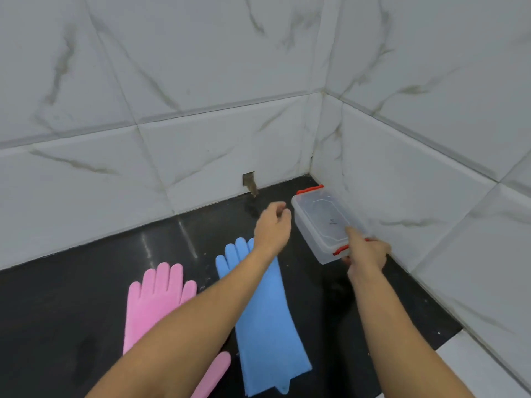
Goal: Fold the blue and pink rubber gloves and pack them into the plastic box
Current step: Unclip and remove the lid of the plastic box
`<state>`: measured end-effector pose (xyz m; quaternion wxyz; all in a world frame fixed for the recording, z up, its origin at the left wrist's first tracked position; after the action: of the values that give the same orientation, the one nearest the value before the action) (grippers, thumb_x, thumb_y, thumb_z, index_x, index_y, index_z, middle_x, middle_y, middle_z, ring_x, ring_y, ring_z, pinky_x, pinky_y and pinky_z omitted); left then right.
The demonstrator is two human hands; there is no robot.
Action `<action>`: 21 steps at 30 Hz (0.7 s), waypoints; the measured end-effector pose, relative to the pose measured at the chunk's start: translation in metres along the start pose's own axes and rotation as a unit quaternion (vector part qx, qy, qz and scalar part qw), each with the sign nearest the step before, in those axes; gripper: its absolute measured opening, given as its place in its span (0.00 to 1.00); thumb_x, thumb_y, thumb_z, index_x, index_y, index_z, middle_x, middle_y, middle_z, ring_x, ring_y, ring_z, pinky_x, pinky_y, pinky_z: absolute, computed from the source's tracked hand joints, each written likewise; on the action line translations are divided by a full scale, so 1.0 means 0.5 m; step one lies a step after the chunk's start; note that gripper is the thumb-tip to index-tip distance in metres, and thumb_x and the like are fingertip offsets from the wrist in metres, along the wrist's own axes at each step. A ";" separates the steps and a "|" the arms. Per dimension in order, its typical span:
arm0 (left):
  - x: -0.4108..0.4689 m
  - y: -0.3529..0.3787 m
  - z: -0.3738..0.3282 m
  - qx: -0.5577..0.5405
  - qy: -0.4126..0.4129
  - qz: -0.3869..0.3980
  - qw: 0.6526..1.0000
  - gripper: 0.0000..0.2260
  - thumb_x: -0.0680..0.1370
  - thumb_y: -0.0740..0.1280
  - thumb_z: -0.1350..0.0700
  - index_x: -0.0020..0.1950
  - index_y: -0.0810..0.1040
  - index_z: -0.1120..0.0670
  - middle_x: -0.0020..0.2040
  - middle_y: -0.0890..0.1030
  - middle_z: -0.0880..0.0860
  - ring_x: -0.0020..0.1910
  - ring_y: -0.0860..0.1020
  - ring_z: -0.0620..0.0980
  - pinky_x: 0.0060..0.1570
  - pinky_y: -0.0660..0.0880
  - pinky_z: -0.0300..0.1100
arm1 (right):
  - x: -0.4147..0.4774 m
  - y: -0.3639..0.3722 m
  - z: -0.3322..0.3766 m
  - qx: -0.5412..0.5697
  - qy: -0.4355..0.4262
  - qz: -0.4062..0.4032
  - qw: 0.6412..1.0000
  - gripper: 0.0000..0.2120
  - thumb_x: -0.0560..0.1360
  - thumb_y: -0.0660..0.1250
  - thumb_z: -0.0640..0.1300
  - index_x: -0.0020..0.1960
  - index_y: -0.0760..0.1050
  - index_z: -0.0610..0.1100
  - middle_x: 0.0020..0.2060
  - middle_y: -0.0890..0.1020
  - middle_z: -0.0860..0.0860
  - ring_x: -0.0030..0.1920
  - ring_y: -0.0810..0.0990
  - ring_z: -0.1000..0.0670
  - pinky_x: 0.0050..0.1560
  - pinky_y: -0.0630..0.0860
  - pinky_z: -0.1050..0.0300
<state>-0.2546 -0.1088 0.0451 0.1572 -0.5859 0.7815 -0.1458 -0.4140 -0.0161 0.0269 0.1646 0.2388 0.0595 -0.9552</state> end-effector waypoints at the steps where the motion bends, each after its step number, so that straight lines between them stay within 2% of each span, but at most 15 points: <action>1: 0.038 0.013 -0.013 0.022 -0.001 -0.003 1.000 0.18 0.86 0.61 0.52 0.76 0.74 0.52 0.71 0.79 0.54 0.69 0.77 0.53 0.70 0.72 0.48 | 0.004 -0.002 -0.005 0.015 0.006 0.000 1.000 0.34 0.68 0.80 0.46 0.69 0.67 0.45 0.59 0.80 0.43 0.54 0.84 0.41 0.51 0.85 0.40; 6: 0.193 0.090 -0.048 0.146 0.020 0.014 0.989 0.21 0.86 0.60 0.48 0.78 0.72 0.52 0.73 0.77 0.57 0.71 0.76 0.59 0.70 0.74 0.55 | 0.005 -0.017 -0.020 0.022 0.045 0.026 0.998 0.13 0.77 0.73 0.44 0.57 0.73 0.46 0.46 0.84 0.45 0.45 0.86 0.46 0.38 0.84 0.52; 9: 0.247 0.122 -0.064 0.226 0.039 0.028 0.973 0.23 0.86 0.59 0.45 0.79 0.71 0.52 0.75 0.76 0.57 0.73 0.74 0.60 0.70 0.73 0.61 | 0.013 -0.023 -0.014 0.007 0.033 0.031 0.999 0.10 0.76 0.74 0.42 0.51 0.73 0.48 0.45 0.85 0.46 0.42 0.87 0.48 0.41 0.86 0.52; 12: 0.278 0.135 -0.082 0.275 0.024 0.070 0.959 0.22 0.86 0.58 0.44 0.78 0.73 0.51 0.73 0.78 0.56 0.72 0.75 0.60 0.71 0.72 0.59 | 0.020 -0.022 -0.004 -0.021 0.017 0.031 0.999 0.10 0.75 0.75 0.42 0.46 0.74 0.49 0.44 0.85 0.46 0.42 0.87 0.49 0.40 0.85 0.54; 16: 0.306 0.133 -0.077 0.286 -0.013 0.118 0.951 0.17 0.85 0.61 0.48 0.67 0.83 0.53 0.63 0.84 0.56 0.63 0.80 0.59 0.65 0.76 0.54 | 0.016 -0.022 0.003 -0.057 0.000 0.031 0.998 0.11 0.75 0.76 0.43 0.41 0.75 0.51 0.42 0.86 0.47 0.42 0.87 0.49 0.43 0.86 0.52; 18: 0.316 0.128 -0.063 0.271 -0.021 0.114 0.955 0.15 0.85 0.62 0.52 0.61 0.85 0.57 0.53 0.85 0.55 0.56 0.82 0.58 0.54 0.77 0.49 | 0.015 -0.027 -0.001 -0.066 -0.004 0.029 0.997 0.10 0.75 0.75 0.43 0.41 0.75 0.51 0.42 0.86 0.47 0.41 0.87 0.49 0.43 0.86 0.51; 21: 0.320 0.123 -0.049 0.242 -0.024 0.109 0.964 0.15 0.86 0.63 0.52 0.47 0.85 0.57 0.36 0.76 0.51 0.43 0.78 0.53 0.45 0.73 0.44 | 0.009 -0.034 -0.010 -0.072 -0.014 0.028 0.997 0.08 0.76 0.74 0.43 0.43 0.76 0.51 0.42 0.86 0.47 0.42 0.87 0.49 0.44 0.86 0.50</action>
<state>-0.3607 -0.2448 0.0301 0.3279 -0.4453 0.7778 -0.2986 -0.4216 -0.0007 0.0210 0.2084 0.2144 0.1187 -0.9468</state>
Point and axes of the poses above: each hand's wrist, its own x-axis towards the middle knuckle, its own y-axis out of the palm, z = x × y, the point moved 1 cm from there along x, towards the middle knuckle
